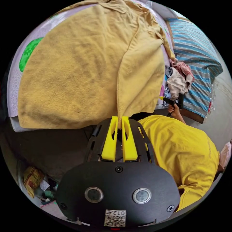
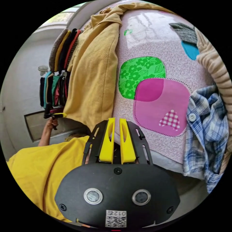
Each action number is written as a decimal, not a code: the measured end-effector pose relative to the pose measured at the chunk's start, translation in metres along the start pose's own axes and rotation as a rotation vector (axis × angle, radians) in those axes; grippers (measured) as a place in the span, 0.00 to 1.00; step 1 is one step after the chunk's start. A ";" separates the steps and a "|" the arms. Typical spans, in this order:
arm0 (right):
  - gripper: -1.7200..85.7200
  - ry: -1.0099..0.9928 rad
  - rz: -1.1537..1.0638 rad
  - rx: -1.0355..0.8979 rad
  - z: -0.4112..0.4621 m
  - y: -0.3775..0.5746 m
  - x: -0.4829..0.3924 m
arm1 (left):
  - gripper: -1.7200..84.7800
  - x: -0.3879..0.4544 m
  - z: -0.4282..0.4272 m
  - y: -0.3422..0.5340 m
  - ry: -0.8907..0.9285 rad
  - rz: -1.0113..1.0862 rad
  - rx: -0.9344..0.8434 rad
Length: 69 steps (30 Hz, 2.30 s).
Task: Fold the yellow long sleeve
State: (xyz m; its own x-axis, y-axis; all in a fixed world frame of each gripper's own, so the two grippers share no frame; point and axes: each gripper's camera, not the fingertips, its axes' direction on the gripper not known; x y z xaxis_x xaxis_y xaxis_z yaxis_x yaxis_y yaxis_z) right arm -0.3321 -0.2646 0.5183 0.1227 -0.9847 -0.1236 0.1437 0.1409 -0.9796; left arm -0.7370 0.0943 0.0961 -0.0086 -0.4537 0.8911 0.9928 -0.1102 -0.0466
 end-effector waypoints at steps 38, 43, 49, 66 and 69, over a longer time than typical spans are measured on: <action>0.08 0.323 0.072 -0.102 0.109 0.048 0.019 | 0.03 0.021 -0.088 -0.093 -0.115 0.407 0.187; 0.05 0.389 0.065 0.109 0.041 0.010 0.030 | 0.06 0.067 -0.107 -0.247 -0.032 0.330 0.216; 0.04 0.264 -0.044 0.196 0.036 -0.101 0.035 | 0.08 0.109 -0.080 -0.350 -0.102 0.249 0.094; 0.03 0.293 -0.269 0.203 0.127 -0.238 0.038 | 0.03 0.085 -0.149 -0.333 -0.381 0.229 0.265; 0.03 0.350 -0.322 0.251 0.129 -0.279 0.034 | 0.02 0.126 -0.184 -0.306 -0.304 0.434 0.567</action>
State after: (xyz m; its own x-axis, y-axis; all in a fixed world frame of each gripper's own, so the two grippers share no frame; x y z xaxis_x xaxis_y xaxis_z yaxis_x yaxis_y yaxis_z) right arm -0.2415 -0.3240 0.8078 -0.2945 -0.9515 0.0895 0.3553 -0.1960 -0.9140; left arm -1.0643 -0.0917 0.1393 0.3470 -0.0812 0.9343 0.8099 0.5282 -0.2549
